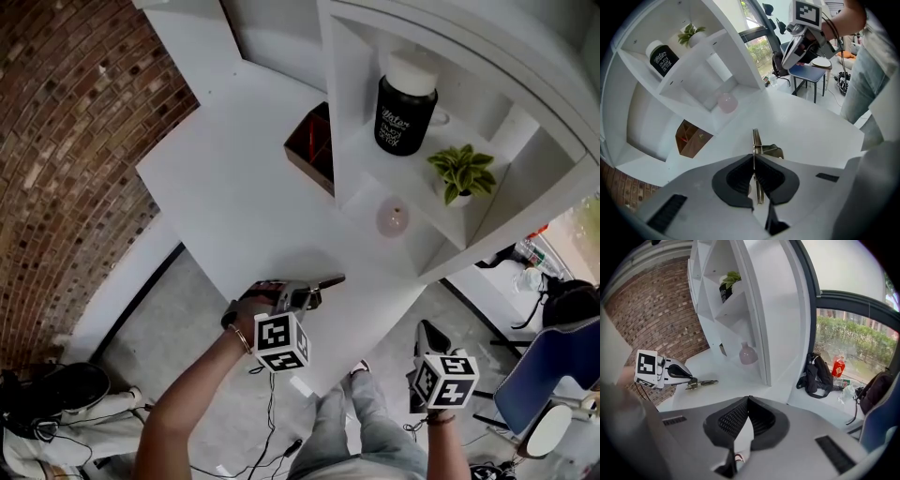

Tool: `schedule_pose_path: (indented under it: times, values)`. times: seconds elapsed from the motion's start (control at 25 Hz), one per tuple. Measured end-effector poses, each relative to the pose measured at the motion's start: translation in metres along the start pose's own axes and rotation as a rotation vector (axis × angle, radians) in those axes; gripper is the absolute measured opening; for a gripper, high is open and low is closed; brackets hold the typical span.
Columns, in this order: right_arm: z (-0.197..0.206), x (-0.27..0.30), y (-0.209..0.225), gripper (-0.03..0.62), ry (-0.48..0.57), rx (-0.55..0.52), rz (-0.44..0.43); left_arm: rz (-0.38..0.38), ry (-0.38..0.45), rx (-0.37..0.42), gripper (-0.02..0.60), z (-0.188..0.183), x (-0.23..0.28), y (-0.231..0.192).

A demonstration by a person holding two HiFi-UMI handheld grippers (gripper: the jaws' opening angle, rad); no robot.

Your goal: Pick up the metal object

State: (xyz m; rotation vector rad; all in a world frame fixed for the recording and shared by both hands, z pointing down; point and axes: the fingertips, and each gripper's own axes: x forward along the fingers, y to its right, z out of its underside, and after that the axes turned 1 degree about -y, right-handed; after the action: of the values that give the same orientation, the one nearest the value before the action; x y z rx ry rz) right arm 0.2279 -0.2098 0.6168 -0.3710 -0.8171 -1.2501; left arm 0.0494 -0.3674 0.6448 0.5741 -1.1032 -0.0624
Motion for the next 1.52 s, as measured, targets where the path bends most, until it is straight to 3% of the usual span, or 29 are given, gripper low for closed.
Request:
schedule_pose_path:
  times: [0.32, 0.6, 1.08, 1.36, 1.52]
  values:
    - [-0.014, -0.010, -0.007, 0.000, 0.014, -0.034, -0.009, -0.026, 0.017, -0.096, 0.017, 0.002, -0.013, -0.009]
    - [-0.041, -0.017, -0.029, 0.000, 0.056, -0.117, -0.048, -0.075, 0.040, -0.253, 0.017, 0.008, -0.040, -0.020]
    - [-0.113, -0.028, -0.072, 0.000, 0.167, -0.306, -0.157, -0.248, 0.162, -0.671, 0.017, 0.001, -0.106, -0.041]
    - [-0.149, -0.039, -0.095, 0.000, 0.237, -0.410, -0.224, -0.388, 0.259, -0.903, 0.015, -0.003, -0.149, -0.048]
    - [-0.167, -0.050, -0.116, 0.000, 0.296, -0.483, -0.246, -0.514, 0.333, -1.073, 0.017, 0.007, -0.181, -0.051]
